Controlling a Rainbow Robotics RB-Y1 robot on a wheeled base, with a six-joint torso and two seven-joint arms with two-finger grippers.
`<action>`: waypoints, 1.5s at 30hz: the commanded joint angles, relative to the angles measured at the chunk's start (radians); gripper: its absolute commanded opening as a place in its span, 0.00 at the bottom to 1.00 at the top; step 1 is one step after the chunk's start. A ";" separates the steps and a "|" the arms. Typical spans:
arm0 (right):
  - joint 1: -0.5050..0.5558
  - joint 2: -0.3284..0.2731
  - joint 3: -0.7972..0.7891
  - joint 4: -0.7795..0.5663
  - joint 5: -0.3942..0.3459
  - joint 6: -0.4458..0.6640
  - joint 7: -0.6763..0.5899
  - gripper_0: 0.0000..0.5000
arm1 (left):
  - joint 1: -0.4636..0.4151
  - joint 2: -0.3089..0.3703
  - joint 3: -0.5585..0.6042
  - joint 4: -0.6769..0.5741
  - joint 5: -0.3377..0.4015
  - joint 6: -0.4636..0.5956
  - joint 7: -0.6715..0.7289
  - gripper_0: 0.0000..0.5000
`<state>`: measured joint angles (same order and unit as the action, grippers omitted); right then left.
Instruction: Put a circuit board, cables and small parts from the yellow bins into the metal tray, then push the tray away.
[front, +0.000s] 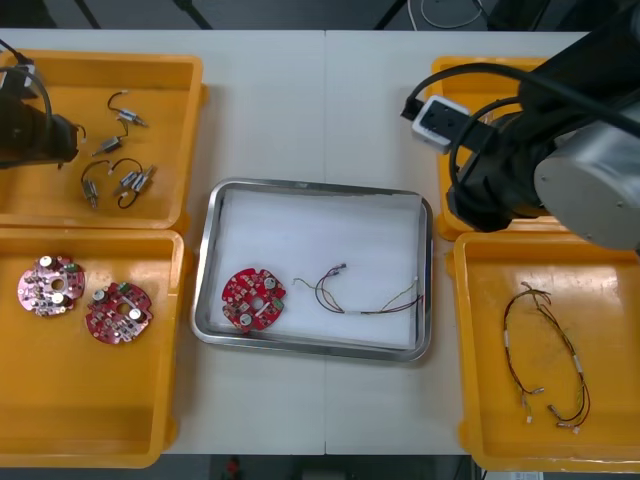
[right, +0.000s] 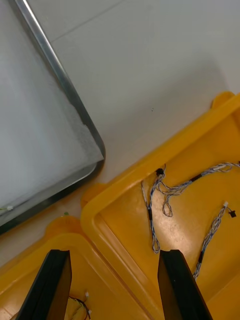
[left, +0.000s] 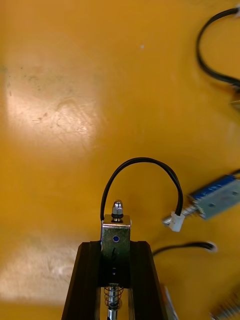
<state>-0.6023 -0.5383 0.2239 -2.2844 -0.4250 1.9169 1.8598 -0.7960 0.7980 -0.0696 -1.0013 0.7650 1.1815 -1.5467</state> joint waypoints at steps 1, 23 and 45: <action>0.030 -0.048 -0.146 -0.027 -0.020 0.003 -0.036 1.00 | -0.028 0.063 0.088 -0.149 -0.019 0.164 -0.050 0.00; -0.013 -0.080 -0.456 0.292 -0.052 0.003 -0.008 1.00 | -0.028 0.050 -0.010 -0.804 0.108 0.698 0.421 0.00; -0.205 -0.078 -0.475 0.823 0.031 -0.118 0.119 1.00 | -0.055 -0.105 -0.414 -0.901 0.065 0.555 0.677 0.00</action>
<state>-0.7571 -0.5870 -0.2132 -1.4929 -0.4117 1.8431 1.9208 -0.8024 0.7270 -0.4195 -1.9232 0.8741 1.7841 -0.9352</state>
